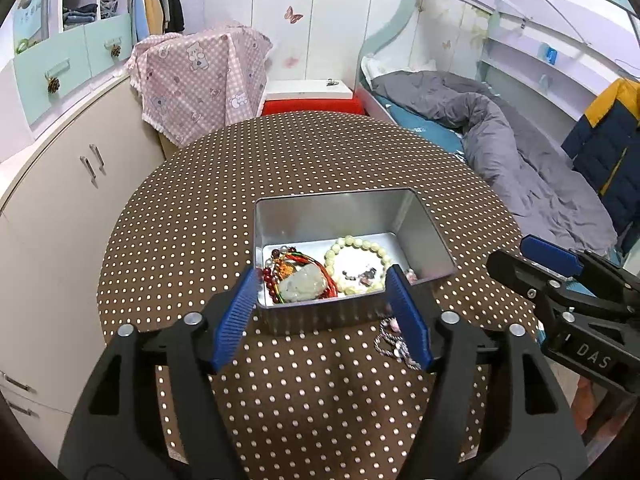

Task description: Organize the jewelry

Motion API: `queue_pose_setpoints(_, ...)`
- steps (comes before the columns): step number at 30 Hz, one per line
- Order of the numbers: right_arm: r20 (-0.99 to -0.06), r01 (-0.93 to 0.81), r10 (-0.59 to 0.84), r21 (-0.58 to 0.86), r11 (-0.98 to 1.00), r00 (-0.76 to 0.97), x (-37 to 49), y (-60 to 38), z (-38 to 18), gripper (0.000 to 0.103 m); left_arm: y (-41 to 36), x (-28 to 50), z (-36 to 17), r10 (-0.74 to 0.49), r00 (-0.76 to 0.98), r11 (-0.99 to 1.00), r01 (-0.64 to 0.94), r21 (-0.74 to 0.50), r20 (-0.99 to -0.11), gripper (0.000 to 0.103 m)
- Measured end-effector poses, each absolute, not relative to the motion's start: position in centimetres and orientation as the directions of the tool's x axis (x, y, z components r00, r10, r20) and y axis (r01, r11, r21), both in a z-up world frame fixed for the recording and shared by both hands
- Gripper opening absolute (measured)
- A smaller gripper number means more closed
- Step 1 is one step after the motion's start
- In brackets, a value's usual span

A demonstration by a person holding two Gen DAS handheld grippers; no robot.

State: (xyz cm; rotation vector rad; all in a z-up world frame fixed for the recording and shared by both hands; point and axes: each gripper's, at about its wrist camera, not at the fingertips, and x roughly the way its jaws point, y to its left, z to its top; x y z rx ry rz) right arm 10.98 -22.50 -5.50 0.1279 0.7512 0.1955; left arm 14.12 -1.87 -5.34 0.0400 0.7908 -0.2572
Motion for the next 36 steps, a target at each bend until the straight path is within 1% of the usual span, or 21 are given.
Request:
queue_pose_setpoints(1, -0.667, -0.131, 0.223, 0.187, 0.974, 0.711, 10.9, -22.5, -5.6, 0.061, -1.9, 13.9, -5.4, -0.214, 0.673, 0.968, 0.245, -0.060, -0.708, 0.068)
queue_pose_setpoints(5, -0.689, -0.134, 0.236, 0.199, 0.971, 0.685, 10.3, -22.5, -6.7, 0.061, -1.9, 13.0, -6.0, -0.225, 0.658, 0.964, 0.258, -0.065, -0.719, 0.071)
queue_pose_setpoints(9, -0.716, -0.154, 0.264, 0.216, 0.964, 0.646, 10.3, -22.0, -8.0, 0.062, -1.8, 12.1, -6.9, -0.244, 0.641, 0.958, 0.275, -0.079, -0.728, 0.079)
queue_pose_setpoints(13, -0.741, -0.194, 0.289, 0.215, 0.957, 0.606, 10.9, -20.7, -9.0, 0.063, -1.5, 11.3, -8.0, -0.259, 0.616, 0.952, 0.292, -0.090, -0.744, 0.080)
queue_pose_setpoints(17, -0.759, -0.217, 0.305, 0.217, 0.952, 0.575, 11.5, -19.7, -9.9, 0.062, -0.8, 11.0, -9.0, -0.280, 0.597, 0.950, 0.287, -0.126, -0.752, 0.080)
queue_pose_setpoints(25, -0.776, -0.233, 0.315, 0.220, 0.947, 0.547, 12.5, -18.5, -10.6, 0.038, 0.9, 10.7, -10.0, -0.280, 0.603, 0.954, 0.259, -0.149, -0.747, 0.085)
queue_pose_setpoints(29, -0.788, -0.237, 0.307, 0.209, 0.949, 0.534, 13.0, -17.9, -11.1, 0.035, 1.2, 10.7, -10.2, -0.289, 0.600, 0.953, 0.257, -0.162, -0.746, 0.087)
queue_pose_setpoints(30, -0.793, -0.234, 0.300, 0.203, 0.951, 0.530, 13.2, -17.8, -11.3, 0.033, 1.3, 10.7, -10.3, -0.291, 0.596, 0.952, 0.256, -0.167, -0.748, 0.087)
queue_pose_setpoints(33, -0.804, -0.229, 0.300, 0.209, 0.951, 0.513, 13.6, -17.6, -11.9, 0.022, 1.5, 10.8, -10.4, -0.293, 0.592, 0.952, 0.256, -0.170, -0.751, 0.088)
queue_pose_setpoints(36, -0.804, -0.231, 0.304, 0.212, 0.950, 0.511, 13.5, -17.6, -12.0, 0.014, 1.6, 11.1, -10.8, -0.288, 0.579, 0.953, 0.253, -0.167, -0.763, 0.088)
